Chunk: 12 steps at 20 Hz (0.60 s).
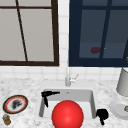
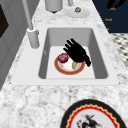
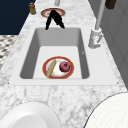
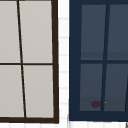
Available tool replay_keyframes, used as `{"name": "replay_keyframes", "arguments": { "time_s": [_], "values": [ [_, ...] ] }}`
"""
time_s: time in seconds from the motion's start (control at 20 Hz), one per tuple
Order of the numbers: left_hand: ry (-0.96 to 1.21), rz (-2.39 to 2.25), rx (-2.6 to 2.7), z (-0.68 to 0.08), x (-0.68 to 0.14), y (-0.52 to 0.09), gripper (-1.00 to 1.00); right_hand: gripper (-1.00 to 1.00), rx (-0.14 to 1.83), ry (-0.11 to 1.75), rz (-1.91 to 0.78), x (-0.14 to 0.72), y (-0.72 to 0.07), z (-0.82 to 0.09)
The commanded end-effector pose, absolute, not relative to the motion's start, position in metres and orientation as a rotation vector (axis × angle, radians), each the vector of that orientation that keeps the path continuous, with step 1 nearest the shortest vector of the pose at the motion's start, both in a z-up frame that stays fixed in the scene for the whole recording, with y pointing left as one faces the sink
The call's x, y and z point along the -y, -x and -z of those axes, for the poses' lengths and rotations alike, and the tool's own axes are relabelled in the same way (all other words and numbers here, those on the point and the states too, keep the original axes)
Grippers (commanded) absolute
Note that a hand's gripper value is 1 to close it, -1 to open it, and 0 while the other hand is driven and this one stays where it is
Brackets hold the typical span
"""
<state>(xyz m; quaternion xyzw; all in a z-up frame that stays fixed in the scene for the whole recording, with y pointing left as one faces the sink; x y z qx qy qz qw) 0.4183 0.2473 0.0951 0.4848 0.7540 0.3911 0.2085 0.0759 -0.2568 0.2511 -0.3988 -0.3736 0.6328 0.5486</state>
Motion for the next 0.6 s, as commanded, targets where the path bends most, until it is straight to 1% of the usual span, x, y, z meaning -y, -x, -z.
{"name": "replay_keyframes", "arguments": {
  "time_s": [0.0,0.1,0.2,0.25,0.4,0.45,0.55],
  "values": [
    [-1.299,-1.172,-2.191,-0.102,-0.249,-0.422,-1.00,0.00,0.885,0.945,-1.499,0.257,-0.076,-0.251],
    [-1.270,-1.196,-2.197,-0.099,-0.252,-0.420,-1.00,0.00,0.885,0.945,-1.499,0.257,-0.076,-0.251],
    [-1.308,-1.147,-2.155,-0.099,-0.264,-0.421,-1.00,0.00,0.885,0.945,-1.499,0.257,-0.076,-0.251],
    [-1.337,-1.115,-2.117,-0.098,-0.254,-0.423,-1.00,0.00,0.885,0.945,-1.499,0.257,-0.076,-0.251],
    [-1.355,-1.075,-2.096,-0.099,-0.267,-0.421,-1.00,0.00,0.885,0.945,-1.499,0.257,-0.076,-0.251],
    [-1.323,-1.127,-2.103,-0.099,-0.258,-0.397,-1.00,0.00,0.885,0.945,-1.499,0.257,-0.076,-0.251],
    [-1.340,-1.304,-2.130,-0.097,-0.258,-0.401,-1.00,0.00,0.885,0.945,-1.499,0.257,-0.076,-0.251]
  ]
}}
